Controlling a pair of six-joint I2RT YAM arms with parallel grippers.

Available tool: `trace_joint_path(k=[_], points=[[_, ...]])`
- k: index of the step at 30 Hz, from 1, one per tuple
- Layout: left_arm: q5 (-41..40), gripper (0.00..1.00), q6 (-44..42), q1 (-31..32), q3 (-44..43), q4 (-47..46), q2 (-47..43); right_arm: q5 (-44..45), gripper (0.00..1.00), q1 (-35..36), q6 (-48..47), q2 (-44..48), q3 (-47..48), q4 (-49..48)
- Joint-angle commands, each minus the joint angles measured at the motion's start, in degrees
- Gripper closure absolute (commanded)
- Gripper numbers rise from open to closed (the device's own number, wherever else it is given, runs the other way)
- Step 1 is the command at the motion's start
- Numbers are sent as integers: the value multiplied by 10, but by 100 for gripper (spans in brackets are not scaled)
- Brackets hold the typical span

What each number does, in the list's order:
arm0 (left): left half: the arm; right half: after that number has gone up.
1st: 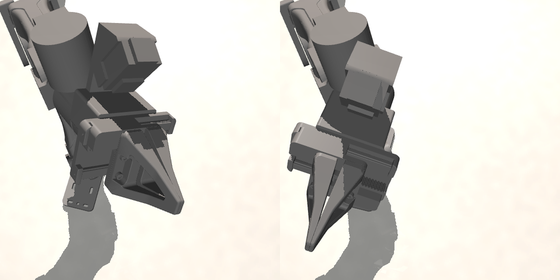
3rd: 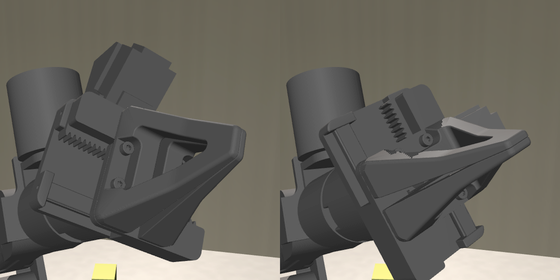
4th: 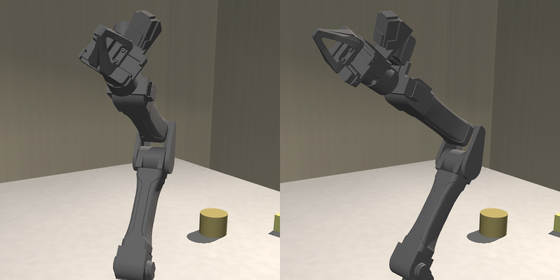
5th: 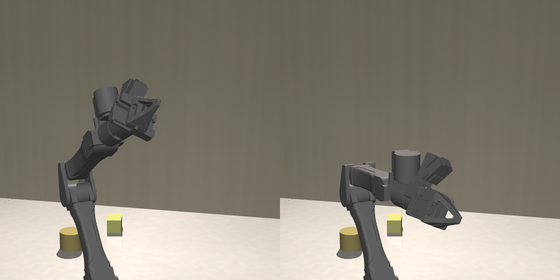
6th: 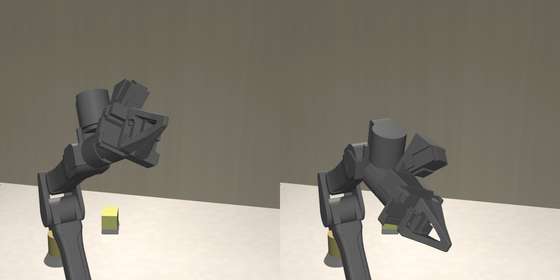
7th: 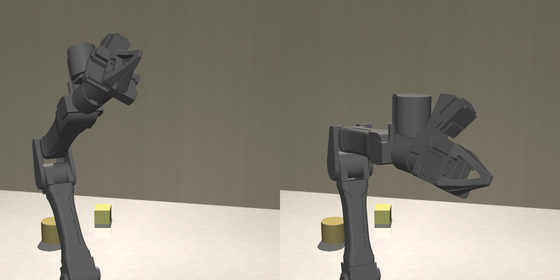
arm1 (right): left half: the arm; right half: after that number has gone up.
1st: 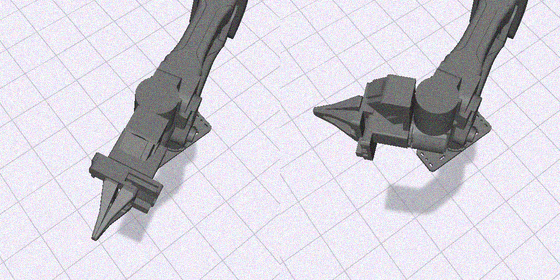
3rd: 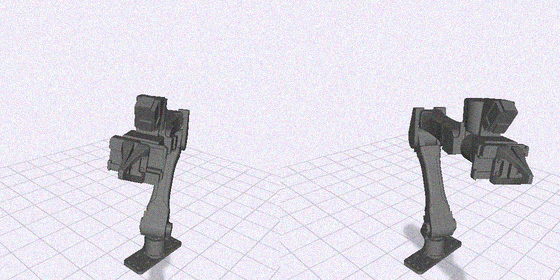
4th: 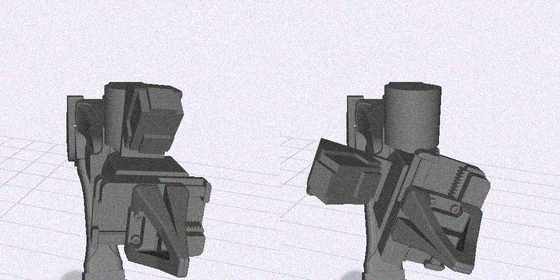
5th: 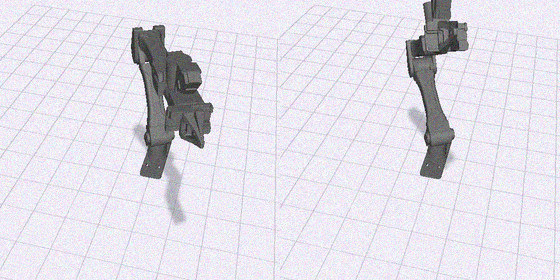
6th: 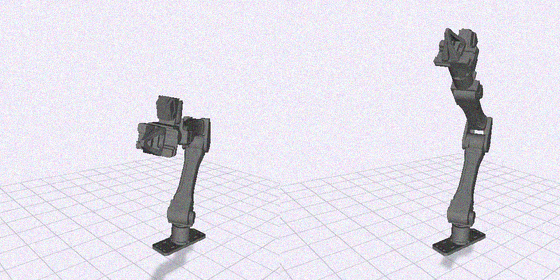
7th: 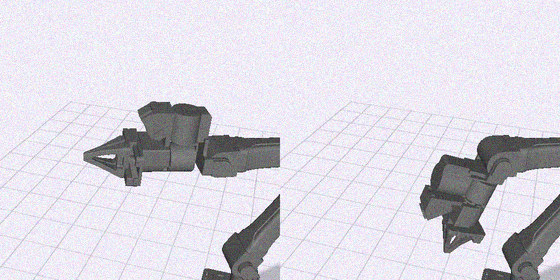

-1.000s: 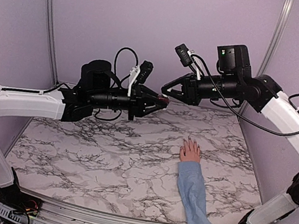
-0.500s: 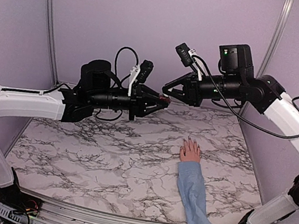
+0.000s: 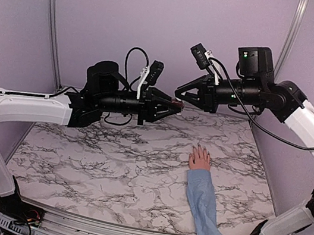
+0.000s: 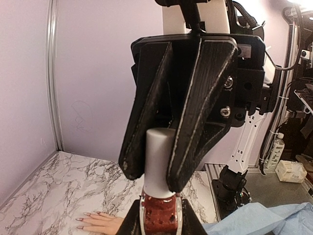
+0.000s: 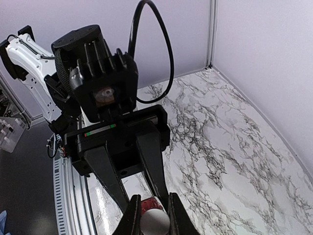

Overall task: Paint the nails
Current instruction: Unscrew the nail polish bottle.

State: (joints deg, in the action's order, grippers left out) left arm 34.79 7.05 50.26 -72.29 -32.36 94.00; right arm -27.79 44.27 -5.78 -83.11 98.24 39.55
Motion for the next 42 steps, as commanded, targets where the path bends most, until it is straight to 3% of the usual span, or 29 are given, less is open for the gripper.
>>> trace_joint_path(k=[1,2,4,9,16,21,28,42], points=[[-3,100,20,-5,-17,-10,13,-28,100,10,-10,20,-4,-20],[-4,100,20,-5,-18,-10,12,-31,100,10,-9,19,-4,-19],[-3,100,19,-5,-18,-10,12,-39,89,9,-8,18,-5,-19],[12,100,23,-5,-12,-21,10,-43,57,8,-2,19,-4,-18],[-100,100,20,-4,2,-25,-6,37,39,-5,107,35,-35,-73],[-207,100,8,10,12,-24,-12,116,36,-5,200,26,-42,-102],[-248,100,2,24,3,-15,-2,163,34,0,235,1,-24,-98],[-317,100,-29,39,-13,15,11,212,57,15,250,-51,40,-41]])
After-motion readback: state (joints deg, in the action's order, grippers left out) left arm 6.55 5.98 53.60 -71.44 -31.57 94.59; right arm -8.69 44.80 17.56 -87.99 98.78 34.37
